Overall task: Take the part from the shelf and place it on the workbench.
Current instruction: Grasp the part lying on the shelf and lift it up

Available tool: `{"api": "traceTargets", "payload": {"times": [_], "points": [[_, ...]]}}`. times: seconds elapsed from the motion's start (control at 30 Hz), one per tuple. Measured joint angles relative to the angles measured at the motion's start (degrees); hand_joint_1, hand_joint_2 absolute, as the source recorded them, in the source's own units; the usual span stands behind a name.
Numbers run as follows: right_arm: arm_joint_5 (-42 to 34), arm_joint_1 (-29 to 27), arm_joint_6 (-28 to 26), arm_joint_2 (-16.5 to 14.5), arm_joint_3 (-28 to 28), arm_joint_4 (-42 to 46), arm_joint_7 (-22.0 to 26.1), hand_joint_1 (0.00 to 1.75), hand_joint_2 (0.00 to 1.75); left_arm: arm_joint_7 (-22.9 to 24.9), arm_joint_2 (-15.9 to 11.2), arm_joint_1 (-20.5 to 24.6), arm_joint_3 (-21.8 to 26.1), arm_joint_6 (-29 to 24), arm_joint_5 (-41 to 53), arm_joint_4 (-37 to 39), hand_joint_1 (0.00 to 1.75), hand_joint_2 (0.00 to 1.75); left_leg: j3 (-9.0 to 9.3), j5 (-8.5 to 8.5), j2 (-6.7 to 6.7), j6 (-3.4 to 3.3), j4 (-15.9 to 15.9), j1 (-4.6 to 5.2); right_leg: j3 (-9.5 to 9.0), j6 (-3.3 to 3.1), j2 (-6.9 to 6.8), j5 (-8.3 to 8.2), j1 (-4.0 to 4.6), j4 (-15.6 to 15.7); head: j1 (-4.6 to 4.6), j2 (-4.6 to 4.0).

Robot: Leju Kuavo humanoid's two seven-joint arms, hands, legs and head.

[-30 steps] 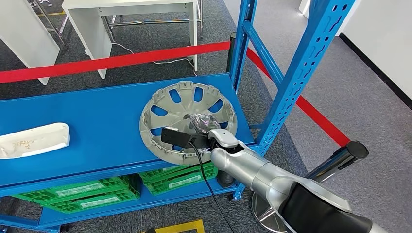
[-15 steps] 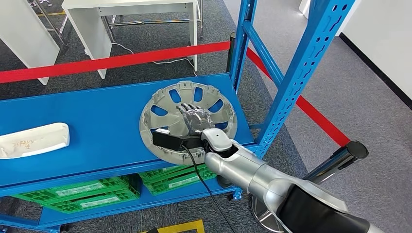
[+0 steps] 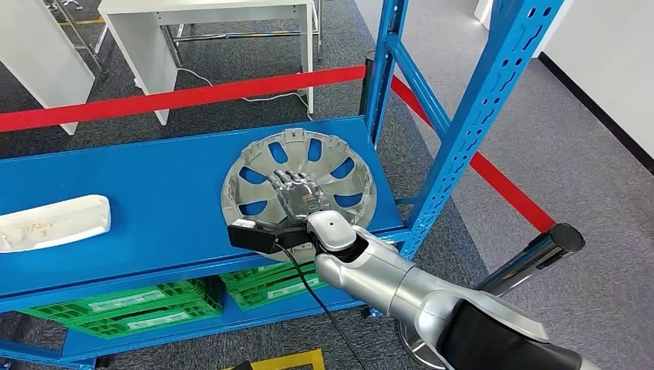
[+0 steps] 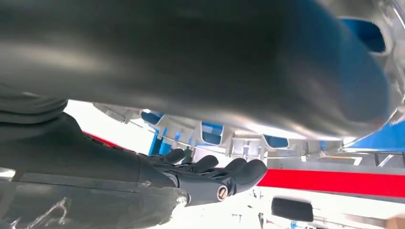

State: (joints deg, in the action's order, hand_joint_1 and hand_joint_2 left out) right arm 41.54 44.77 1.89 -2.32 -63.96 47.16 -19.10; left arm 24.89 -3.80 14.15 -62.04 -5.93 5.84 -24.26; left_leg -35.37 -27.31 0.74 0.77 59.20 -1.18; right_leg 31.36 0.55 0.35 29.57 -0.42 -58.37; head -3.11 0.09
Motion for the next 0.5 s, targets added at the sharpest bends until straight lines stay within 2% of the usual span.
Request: {"api": "traceTargets", "payload": {"times": [0.2, 0.5], "points": [[5.13, -1.02, 2.55, -1.12, -2.35, 0.49, -2.12, 0.0, 0.0, -1.11, 0.11, -0.01, 1.26, -0.08, 0.01, 0.26, 0.0, 0.0, 0.0, 0.0, 0.0, 0.0, 0.0, 0.0, 0.01, -0.01, 0.0, 0.01, 0.01, 0.0, 0.0, 0.0], [4.28, -2.5, 4.75, -1.68, -3.55, 0.79, -1.41, 0.0, 0.0, -1.92, 0.76, 0.03, 2.61, -0.05, -0.6, 0.78, 0.0, 0.0, 0.0, 0.0, -0.01, 0.0, 0.0, 0.0, 0.0, -0.02, 0.0, 0.01, 0.0, 0.0, 0.01, 0.0]]}}
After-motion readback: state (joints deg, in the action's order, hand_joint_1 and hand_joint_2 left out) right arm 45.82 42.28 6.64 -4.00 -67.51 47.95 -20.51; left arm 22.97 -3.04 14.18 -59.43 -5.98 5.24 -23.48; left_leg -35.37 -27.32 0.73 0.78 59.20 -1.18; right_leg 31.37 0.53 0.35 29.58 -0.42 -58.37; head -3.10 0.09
